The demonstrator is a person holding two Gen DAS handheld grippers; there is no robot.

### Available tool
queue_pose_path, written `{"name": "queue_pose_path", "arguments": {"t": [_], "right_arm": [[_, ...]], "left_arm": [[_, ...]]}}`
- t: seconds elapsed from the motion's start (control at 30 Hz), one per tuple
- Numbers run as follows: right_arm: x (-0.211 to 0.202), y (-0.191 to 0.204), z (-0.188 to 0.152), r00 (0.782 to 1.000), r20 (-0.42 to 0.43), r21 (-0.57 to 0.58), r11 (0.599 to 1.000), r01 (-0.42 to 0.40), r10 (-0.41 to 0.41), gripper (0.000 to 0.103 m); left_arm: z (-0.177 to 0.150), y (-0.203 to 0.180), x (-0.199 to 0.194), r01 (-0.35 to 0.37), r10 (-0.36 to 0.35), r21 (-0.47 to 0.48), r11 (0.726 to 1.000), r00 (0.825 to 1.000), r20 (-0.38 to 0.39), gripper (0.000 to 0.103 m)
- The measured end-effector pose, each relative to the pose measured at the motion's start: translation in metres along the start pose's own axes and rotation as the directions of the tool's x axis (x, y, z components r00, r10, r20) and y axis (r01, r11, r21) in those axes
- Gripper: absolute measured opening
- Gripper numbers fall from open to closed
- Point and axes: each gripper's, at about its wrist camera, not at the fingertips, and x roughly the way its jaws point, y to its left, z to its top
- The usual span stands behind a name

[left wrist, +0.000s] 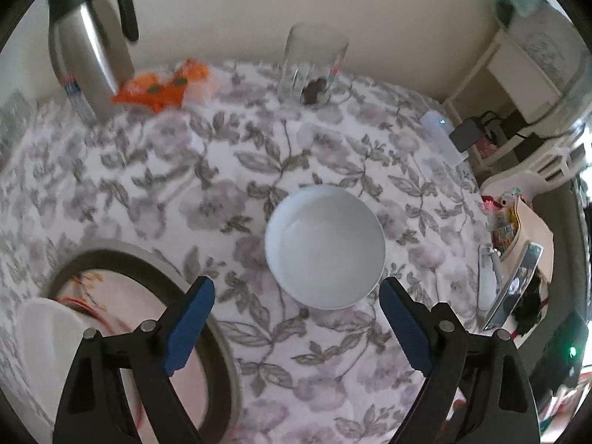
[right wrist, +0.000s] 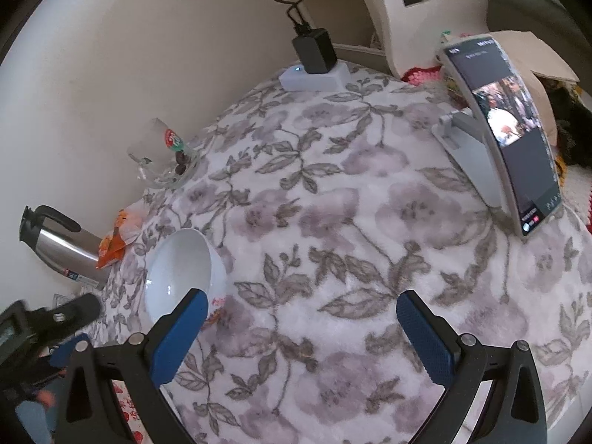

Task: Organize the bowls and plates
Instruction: 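Close both grippers on the white round bowl rim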

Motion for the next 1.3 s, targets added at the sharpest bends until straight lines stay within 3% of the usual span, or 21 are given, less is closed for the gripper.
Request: {"name": "queue_pose_path", "arguments": {"t": [0.37,0.47,0.57,0.63,0.8,0.93,1.3], "right_arm": [[0.023,0.024,0.0,1.0,-0.02,-0.024,1.0,-0.016,0.016,0.101],[0.03,0.027,-0.001,1.0,-0.029,-0.022,1.0,-0.011,0.011,0.092],[0.037,0.033,-0.002,0.999,-0.043,-0.028,0.999,-0.019,0.018,0.078],[0.041,0.04,-0.004,0.999,-0.046,-0.048,0.999,-0.023,0.02,0.062],[0.052,0.051,-0.006,0.997,-0.065,-0.07,0.996,-0.051,0.046,0.046],[0.062,0.056,-0.008,0.996,-0.081,-0.096,0.994,-0.054,0.046,0.04],[0.071,0.058,-0.006,0.993,-0.093,-0.115,0.99,-0.081,0.071,0.029]], "left_arm": [[0.012,0.013,0.034,-0.062,0.059,-0.079,0.995,0.997,-0.044,0.086],[0.016,0.018,0.043,-0.062,0.056,-0.111,0.992,0.996,-0.063,0.086],[0.021,0.02,0.049,-0.073,0.064,-0.13,0.989,0.995,-0.072,0.085],[0.024,0.02,0.05,-0.081,0.073,-0.129,0.988,0.995,-0.065,0.072],[0.033,0.026,0.055,-0.076,0.069,-0.157,0.985,0.996,-0.05,0.059],[0.036,0.029,0.064,-0.073,0.064,-0.162,0.984,0.996,-0.06,0.054],[0.038,0.028,0.085,-0.047,0.034,-0.162,0.986,0.996,-0.085,0.024]]}}
